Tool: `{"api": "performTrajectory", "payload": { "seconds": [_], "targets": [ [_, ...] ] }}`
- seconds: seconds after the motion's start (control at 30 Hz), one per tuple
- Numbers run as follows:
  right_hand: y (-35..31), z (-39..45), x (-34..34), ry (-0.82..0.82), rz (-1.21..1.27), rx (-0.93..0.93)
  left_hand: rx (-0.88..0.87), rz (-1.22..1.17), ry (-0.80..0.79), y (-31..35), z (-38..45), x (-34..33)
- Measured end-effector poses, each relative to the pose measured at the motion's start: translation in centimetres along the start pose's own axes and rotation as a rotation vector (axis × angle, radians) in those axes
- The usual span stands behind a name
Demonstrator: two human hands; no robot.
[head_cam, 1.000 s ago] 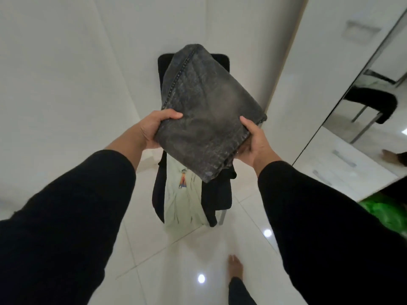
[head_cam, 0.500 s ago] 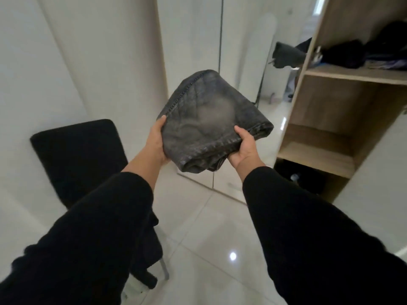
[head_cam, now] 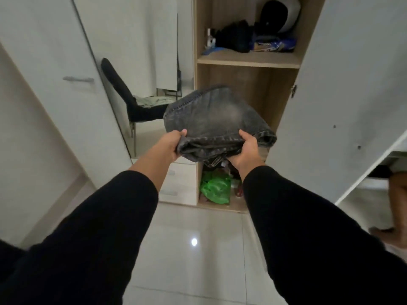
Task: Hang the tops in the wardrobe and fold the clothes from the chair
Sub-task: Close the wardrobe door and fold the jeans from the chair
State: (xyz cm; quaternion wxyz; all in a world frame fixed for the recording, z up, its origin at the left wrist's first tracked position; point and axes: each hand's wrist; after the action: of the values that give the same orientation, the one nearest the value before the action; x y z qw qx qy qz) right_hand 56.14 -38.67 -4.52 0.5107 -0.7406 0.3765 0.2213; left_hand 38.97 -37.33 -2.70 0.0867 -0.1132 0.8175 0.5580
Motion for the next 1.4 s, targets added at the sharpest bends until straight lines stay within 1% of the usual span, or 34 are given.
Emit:
{"api": "performTrajectory", "payload": {
  "seconds": [0.23, 0.4, 0.5, 0.6, 0.7, 0.73, 0.8, 0.93, 1.0, 1.1, 1.17, 1.2, 1.3, 1.4],
  "targets": [
    [-2.1, 11.8, 2.1, 0.135, 0.075, 0.037, 0.115, 0.163, -0.025, 0.5, 15.3, -3.2],
    [-2.1, 20.7, 3.2, 0.288, 0.216, 0.080, 0.296, 0.299, -0.192, 2.4, 23.0, -5.8],
    [-1.9, 25.1, 4.2, 0.354, 0.254, 0.110, 0.419, 0.280, -0.258, 2.6, 27.0, -7.4],
    [-1.9, 29.6, 5.5, 0.401, 0.265, 0.131, 0.519, 0.261, -0.203, 1.1, 31.0, -8.6],
    [-1.7, 34.4, 6.9, 0.438, 0.254, 0.136, 0.570, 0.137, -0.280, -1.5, 35.2, -9.5],
    [-1.6, 36.1, 7.5, 0.458, 0.254, 0.153, 0.558, 0.114, -0.281, -2.4, 36.9, -9.8],
    [-1.4, 40.1, 8.9, 0.507, 0.222, 0.156, 0.485, 0.100, -0.234, -4.4, 41.2, -10.1],
    [-1.3, 50.2, 11.7, 0.498, 0.202, 0.107, 0.240, -0.026, -0.003, -8.5, 51.8, -11.2],
    [-1.6, 54.8, 12.6, 0.448, 0.200, 0.132, 0.132, -0.046, 0.054, -9.9, 56.2, -12.3],
    [-1.8, 63.2, 15.1, 0.397, 0.144, 0.168, 0.022, -0.015, 0.074, -11.4, 62.5, -14.0],
    [-2.3, 68.8, 17.1, 0.326, 0.084, 0.209, -0.059, -0.036, 0.066, -12.1, 66.5, -14.8],
    [-2.9, 70.4, 17.2, 0.300, 0.123, 0.186, -0.093, -0.041, 0.054, -12.3, 68.4, -15.0],
    [-4.2, 70.9, 15.2, 0.169, 0.307, 0.192, -0.214, -0.037, 0.059, -13.0, 73.1, -15.3],
    [-4.8, 73.0, 15.5, 0.088, 0.326, 0.186, -0.306, -0.008, 0.051, -13.7, 76.2, -15.3]
  ]
}}
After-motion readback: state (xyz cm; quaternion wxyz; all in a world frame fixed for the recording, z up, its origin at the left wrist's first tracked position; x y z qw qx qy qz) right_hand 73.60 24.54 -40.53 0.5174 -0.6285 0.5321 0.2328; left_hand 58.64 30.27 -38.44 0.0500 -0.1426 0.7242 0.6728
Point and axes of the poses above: each hand's wrist, its own z-axis towards the middle knuckle, its own x-axis out of the back of the hand, y = z × x, and after that the axes turned 2 degrees about -y, right-handed
